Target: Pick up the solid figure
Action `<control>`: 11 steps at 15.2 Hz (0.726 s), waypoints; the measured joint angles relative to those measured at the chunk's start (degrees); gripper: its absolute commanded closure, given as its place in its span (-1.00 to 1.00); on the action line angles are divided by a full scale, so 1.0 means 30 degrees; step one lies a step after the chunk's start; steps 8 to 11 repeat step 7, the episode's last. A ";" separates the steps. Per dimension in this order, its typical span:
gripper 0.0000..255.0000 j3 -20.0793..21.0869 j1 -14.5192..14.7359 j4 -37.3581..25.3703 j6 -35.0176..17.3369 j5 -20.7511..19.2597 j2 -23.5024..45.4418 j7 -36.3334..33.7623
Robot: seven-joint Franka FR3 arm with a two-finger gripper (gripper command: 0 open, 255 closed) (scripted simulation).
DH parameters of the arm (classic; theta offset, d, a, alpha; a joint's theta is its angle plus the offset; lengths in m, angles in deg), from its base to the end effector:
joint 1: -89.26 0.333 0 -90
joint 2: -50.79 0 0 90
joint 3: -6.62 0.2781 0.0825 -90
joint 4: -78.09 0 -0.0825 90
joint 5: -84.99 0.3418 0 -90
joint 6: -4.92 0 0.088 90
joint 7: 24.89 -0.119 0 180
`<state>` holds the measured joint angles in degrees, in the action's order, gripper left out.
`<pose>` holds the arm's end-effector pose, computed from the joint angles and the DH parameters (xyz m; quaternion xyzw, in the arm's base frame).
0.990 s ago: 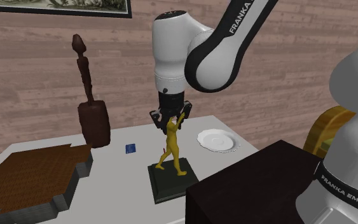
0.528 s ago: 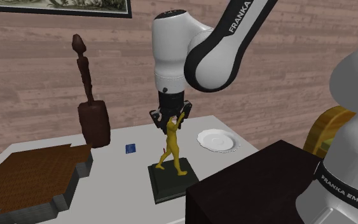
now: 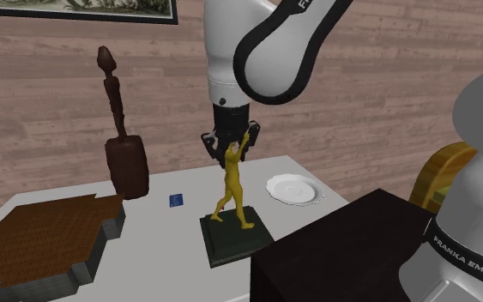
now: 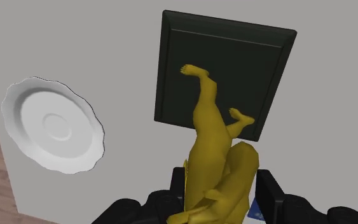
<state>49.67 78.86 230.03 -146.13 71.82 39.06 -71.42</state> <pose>0.3510 0.2177 0.2890 0.9893 -0.0241 0.1295 0.0633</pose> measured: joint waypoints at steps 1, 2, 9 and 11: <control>1.00 -0.0146 0.0187 -0.0106 0.0264 0.0352 -0.0213 0.0300; 1.00 -0.0435 0.0510 -0.0110 0.0579 0.0914 -0.0633 0.0799; 1.00 -0.1254 0.1454 -0.0442 0.1922 0.2414 -0.1863 0.2119; 1.00 -0.1254 0.1454 -0.0442 0.1922 0.2414 -0.1863 0.2119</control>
